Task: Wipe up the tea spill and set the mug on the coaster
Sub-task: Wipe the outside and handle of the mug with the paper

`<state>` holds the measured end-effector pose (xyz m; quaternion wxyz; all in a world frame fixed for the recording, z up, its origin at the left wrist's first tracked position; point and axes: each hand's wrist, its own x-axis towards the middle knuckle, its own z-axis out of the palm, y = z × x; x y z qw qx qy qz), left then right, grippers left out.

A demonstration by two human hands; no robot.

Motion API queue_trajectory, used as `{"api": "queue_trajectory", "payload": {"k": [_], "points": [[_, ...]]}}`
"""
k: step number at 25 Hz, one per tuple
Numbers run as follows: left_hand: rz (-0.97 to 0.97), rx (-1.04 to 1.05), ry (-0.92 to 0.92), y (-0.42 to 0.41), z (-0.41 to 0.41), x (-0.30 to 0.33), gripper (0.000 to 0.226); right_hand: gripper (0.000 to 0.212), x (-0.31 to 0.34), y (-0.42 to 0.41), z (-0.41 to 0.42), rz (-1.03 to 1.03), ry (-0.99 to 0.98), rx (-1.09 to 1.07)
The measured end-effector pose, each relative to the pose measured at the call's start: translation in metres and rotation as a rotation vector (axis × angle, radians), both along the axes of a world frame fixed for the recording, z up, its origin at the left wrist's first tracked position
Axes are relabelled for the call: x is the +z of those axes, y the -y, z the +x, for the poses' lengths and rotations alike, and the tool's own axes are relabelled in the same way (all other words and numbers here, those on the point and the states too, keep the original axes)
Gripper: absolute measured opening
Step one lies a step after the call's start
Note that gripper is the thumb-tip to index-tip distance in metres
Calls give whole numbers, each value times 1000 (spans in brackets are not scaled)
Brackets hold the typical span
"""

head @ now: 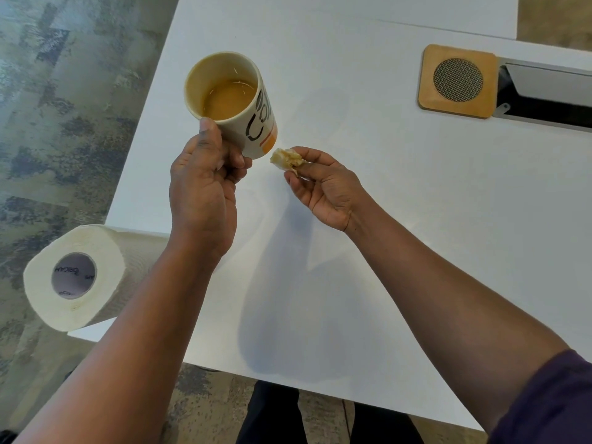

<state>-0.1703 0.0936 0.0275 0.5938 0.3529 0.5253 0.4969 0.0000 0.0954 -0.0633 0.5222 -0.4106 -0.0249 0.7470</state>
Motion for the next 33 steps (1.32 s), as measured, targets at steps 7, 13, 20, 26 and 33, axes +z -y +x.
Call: {"api": "queue_trajectory", "payload": {"k": [7,13,20,26,33], "points": [[3,-2,7,-2,1,2,53,37,-3,0,1,45,168,-9],[8,-24,2,-1,2,3,54,20,4,-12,-1,-143,290,-4],[21,-128,-12,3,-3,4,52,14,26,-50,5,-109,225,62],[-8,-113,-30,4,-3,3,46,15,31,-51,11,-45,116,125],[-10,-66,-8,-2,2,3,53,17,24,-30,11,14,56,56]]}}
